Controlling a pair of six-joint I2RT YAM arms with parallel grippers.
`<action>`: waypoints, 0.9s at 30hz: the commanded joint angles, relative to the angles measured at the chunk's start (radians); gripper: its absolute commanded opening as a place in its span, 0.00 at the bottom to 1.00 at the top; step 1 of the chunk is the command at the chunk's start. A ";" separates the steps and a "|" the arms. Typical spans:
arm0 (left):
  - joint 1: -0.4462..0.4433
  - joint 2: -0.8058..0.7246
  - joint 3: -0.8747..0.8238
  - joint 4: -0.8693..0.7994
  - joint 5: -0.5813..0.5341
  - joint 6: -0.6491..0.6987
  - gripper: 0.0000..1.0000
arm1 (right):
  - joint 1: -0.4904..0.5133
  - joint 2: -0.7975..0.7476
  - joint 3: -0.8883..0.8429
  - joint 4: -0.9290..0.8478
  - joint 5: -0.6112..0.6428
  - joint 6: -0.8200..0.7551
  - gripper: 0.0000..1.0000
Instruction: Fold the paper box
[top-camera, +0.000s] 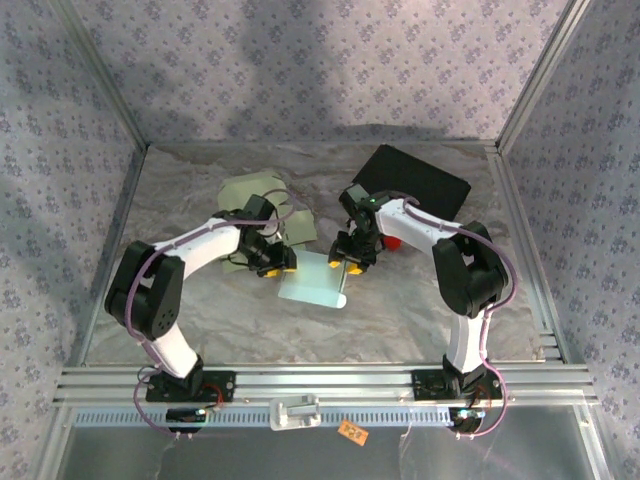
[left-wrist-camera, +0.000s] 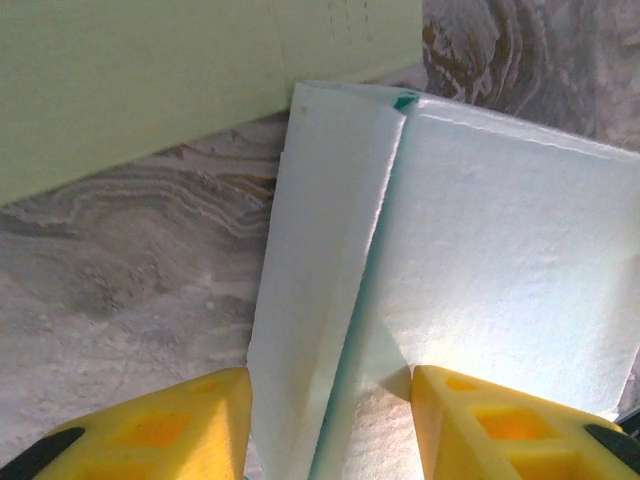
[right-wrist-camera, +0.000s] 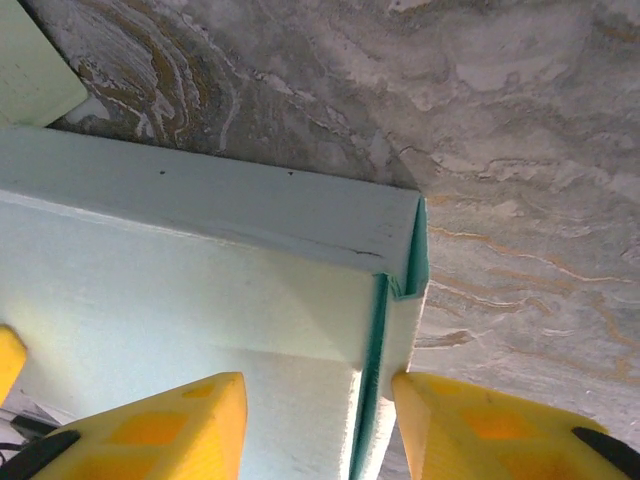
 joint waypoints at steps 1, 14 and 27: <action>-0.021 -0.048 -0.032 0.002 0.003 -0.034 0.44 | -0.017 0.046 -0.017 -0.086 0.087 -0.067 0.45; -0.029 -0.093 -0.099 0.038 0.015 -0.071 0.40 | -0.010 -0.053 -0.059 -0.054 0.088 -0.145 0.48; -0.021 -0.209 -0.026 0.023 -0.017 -0.080 0.44 | -0.005 -0.067 -0.104 0.030 0.041 -0.127 0.46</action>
